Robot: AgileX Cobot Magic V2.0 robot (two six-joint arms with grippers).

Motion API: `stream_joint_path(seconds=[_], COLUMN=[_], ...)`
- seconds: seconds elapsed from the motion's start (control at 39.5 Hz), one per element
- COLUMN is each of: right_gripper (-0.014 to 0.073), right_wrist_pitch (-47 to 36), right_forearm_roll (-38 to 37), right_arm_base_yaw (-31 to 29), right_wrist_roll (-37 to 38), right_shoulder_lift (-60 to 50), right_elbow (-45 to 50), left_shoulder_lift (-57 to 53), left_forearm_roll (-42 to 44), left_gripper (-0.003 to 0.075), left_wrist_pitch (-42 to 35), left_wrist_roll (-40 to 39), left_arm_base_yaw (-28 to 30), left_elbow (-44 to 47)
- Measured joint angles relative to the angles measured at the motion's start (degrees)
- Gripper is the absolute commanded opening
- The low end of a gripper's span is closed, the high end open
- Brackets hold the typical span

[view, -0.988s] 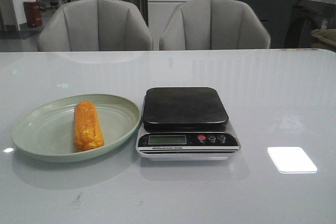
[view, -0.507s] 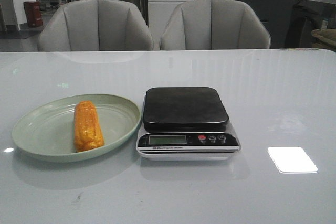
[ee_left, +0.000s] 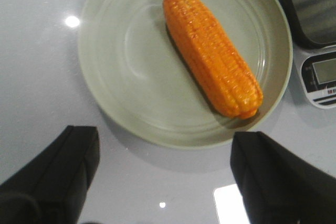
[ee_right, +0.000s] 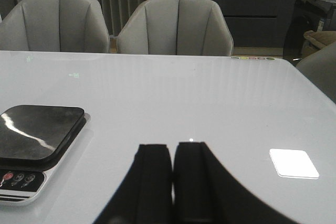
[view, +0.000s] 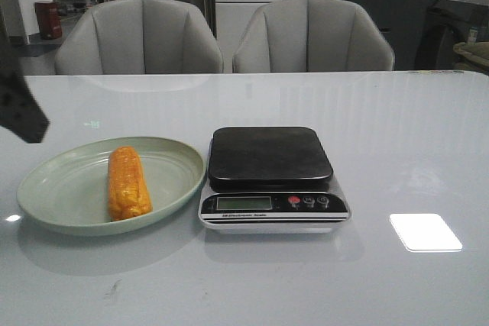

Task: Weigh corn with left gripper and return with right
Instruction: 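Reach the left gripper down and grasp the orange corn cob on the plate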

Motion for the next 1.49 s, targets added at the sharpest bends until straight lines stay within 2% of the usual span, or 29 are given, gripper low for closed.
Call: stream_joint_path(seconds=[0.28,0.71,0.79,0.94,1.06,1.34,1.49], right_gripper=[0.0175,0.0175,0.0175,0.0175,0.0175,0.0175,0.0175], right_wrist_pitch=[0.0,0.0,0.0,0.0,0.0,0.0,0.0], right_forearm_roll=[0.0,0.0,0.0,0.0,0.0,0.0,0.0], right_arm_base_yaw=[0.0,0.0,0.0,0.0,0.0,0.0,0.0], right_wrist_roll=[0.0,0.0,0.0,0.0,0.0,0.0,0.0], right_shoulder_lift=[0.0,0.0,0.0,0.0,0.0,0.0,0.0], right_elbow=[0.0,0.0,0.0,0.0,0.0,0.0,0.0], left_shoulder_lift=[14.6,28.2,30.1,32.8,32.9,32.9,32.9], left_forearm_roll=[-1.1,-1.5,-1.5,-1.5,-1.5,-3.1,-5.6], left_gripper=[0.0567,0.0557,0.0510,0.0298,0.0183,0.0176,0.0176], left_wrist_pitch=[-1.0,1.5,2.2,3.8,4.7,6.2,4.3], left_wrist_roll=[-2.0,-5.0,-5.0,-5.1,-5.2,-5.2,-5.2], left_arm_base_yaw=[-3.6,-4.1,-4.1,-4.1,-4.1,-6.2,-8.4], left_elbow=[-10.1,-19.3,-20.1,-21.6,-23.7,-30.7,-32.5])
